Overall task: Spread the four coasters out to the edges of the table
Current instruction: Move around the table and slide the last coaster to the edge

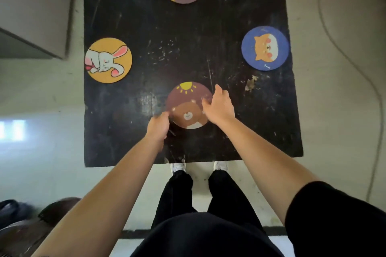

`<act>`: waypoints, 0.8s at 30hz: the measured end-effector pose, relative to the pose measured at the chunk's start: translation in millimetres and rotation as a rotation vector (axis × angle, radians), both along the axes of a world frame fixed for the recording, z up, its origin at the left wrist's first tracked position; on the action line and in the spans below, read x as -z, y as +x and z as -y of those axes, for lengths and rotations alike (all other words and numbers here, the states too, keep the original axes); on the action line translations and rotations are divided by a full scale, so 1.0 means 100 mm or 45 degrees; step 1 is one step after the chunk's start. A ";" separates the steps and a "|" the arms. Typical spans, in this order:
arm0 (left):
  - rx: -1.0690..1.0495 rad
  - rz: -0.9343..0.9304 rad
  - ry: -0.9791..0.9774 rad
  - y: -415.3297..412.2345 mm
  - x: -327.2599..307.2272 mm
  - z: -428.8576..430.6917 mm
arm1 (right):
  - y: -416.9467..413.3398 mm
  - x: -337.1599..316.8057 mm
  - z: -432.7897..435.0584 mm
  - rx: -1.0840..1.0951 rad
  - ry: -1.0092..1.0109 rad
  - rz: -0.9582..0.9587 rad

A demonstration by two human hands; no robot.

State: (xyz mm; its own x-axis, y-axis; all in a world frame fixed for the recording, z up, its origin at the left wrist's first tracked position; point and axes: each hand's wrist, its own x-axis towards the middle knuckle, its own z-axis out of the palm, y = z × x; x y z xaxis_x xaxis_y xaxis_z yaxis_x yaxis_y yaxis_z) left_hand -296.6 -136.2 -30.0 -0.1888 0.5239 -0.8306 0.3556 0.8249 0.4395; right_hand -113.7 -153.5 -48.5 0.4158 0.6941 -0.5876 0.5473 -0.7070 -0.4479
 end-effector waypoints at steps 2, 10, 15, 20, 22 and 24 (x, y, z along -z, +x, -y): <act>-0.114 0.076 -0.007 0.02 0.06 0.01 | -0.01 0.06 0.04 0.080 -0.012 -0.074; -0.187 0.115 0.114 -0.02 0.06 0.24 | -0.05 -0.09 0.37 0.024 0.045 -0.183; -0.009 -0.035 0.234 -0.22 0.10 0.39 | -0.06 -0.07 0.71 0.076 -0.041 -0.197; -0.033 -0.061 0.180 -0.38 0.20 0.66 | -0.14 0.03 1.08 0.251 -0.087 -0.283; -0.036 -0.070 0.161 -0.41 0.23 0.74 | -0.17 0.06 1.19 0.324 -0.067 -0.256; -0.016 -0.101 0.162 -0.43 0.24 0.78 | -0.20 0.09 1.25 0.353 -0.045 -0.211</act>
